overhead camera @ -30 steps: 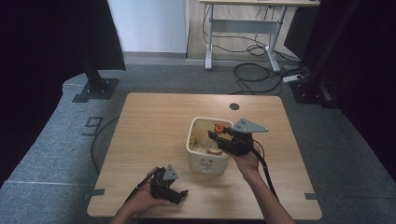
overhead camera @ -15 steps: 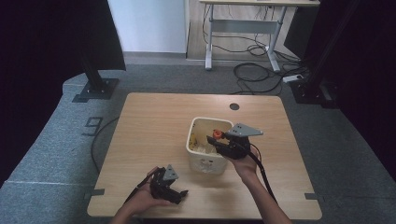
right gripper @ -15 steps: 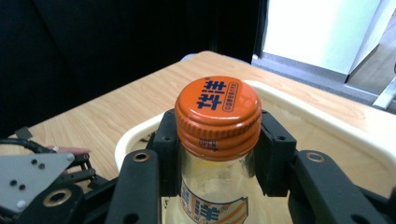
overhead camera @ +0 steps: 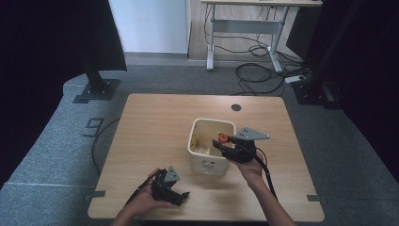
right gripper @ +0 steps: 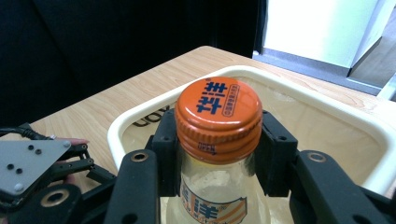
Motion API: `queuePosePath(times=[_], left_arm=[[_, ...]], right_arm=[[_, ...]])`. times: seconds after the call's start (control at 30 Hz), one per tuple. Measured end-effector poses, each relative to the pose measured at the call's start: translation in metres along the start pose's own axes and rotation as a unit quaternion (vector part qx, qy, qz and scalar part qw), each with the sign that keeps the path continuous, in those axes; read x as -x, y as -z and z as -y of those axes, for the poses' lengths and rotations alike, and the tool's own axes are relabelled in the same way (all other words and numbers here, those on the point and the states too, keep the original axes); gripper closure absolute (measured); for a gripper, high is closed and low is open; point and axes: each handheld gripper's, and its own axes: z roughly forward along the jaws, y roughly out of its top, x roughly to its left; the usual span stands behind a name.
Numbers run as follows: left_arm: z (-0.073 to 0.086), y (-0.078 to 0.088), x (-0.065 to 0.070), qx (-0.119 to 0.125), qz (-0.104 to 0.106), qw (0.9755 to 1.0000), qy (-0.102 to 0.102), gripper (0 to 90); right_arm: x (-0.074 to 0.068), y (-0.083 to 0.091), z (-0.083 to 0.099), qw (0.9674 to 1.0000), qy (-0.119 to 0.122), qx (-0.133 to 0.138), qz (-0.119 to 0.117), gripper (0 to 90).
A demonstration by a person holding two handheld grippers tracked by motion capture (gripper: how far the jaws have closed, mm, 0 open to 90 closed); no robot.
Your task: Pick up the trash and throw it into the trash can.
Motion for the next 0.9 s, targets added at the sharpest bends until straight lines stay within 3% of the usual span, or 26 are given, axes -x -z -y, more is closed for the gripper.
queuePosePath(times=[0.27, 0.47, 0.9], left_arm=[[0.0, 0.0, 0.0, 0.0, 0.0, 1.0, 0.0, 2.4], [0.0, 0.0, 0.0, 0.0, 0.0, 1.0, 0.0, 2.4], [0.0, 0.0, 0.0, 0.0, 0.0, 1.0, 0.0, 2.4]], right_arm=[[0.001, 0.005, 0.0, 1.0, 0.004, 0.005, -0.004, 51.4], [0.001, 0.009, 0.002, 0.9999, 0.001, 0.01, -0.007, 36.4], [0.003, 0.027, 0.002, 0.9996, 0.01, 0.024, 0.007, 29.9]])
